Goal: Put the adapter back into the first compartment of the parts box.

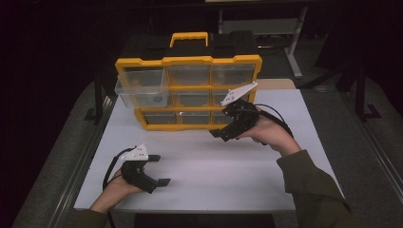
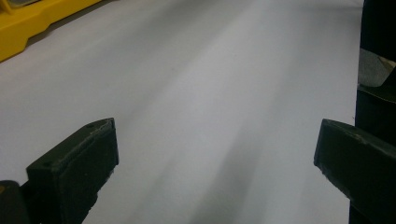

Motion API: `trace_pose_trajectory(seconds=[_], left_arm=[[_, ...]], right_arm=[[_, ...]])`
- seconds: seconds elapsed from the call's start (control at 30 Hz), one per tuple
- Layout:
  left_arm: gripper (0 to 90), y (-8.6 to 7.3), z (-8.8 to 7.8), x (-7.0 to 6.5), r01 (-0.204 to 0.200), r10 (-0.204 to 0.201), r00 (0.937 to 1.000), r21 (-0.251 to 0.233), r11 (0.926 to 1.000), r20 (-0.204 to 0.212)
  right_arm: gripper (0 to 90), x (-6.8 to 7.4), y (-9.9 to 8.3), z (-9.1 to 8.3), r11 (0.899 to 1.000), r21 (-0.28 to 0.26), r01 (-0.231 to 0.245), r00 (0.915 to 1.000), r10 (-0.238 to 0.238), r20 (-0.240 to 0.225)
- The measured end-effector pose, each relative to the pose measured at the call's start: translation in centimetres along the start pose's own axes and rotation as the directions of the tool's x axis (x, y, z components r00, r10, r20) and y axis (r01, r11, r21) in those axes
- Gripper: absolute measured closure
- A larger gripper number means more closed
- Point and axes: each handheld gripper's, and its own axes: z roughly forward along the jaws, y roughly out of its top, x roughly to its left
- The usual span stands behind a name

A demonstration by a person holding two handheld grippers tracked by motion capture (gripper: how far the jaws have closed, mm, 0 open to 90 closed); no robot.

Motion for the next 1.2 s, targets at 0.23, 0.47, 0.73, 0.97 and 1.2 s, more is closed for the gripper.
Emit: trace_pose_trajectory(seconds=[0.23, 0.47, 0.73, 0.97, 1.2], left_arm=[[0.0, 0.0, -0.1, 0.0, -0.002, 0.002, 1.0000, 0.002, 1.0000, 0.000], [0.0, -0.1, -0.1, 0.0, 0.002, -0.002, 1.0000, 0.001, 1.0000, -0.001], [0.0, -0.1, 0.1, 0.1, 0.005, -0.005, 1.0000, -0.001, 1.0000, -0.002], [0.0, -0.1, 0.1, 0.0, 0.001, -0.001, 1.0000, -0.002, 1.0000, -0.002], [0.0, -0.2, 0.1, 0.1, 0.001, -0.001, 1.0000, -0.004, 1.0000, -0.003]], right_arm=[[0.7, 0.2, -2.8, 1.0, 0.999, 0.017, -0.050, 0.9982, 0.050, 0.034], [0.0, 0.1, -5.9, 1.6, 0.995, -0.003, -0.098, 0.9924, 0.098, 0.075], [0.0, 0.2, -9.7, 1.9, 0.991, -0.012, -0.136, 0.9836, 0.136, 0.119], [0.0, 0.6, -12.2, 1.7, 0.985, -0.037, -0.169, 0.9761, 0.172, 0.132], [0.0, 1.4, -14.2, 1.6, 0.980, -0.052, -0.192, 0.9713, 0.197, 0.133]])
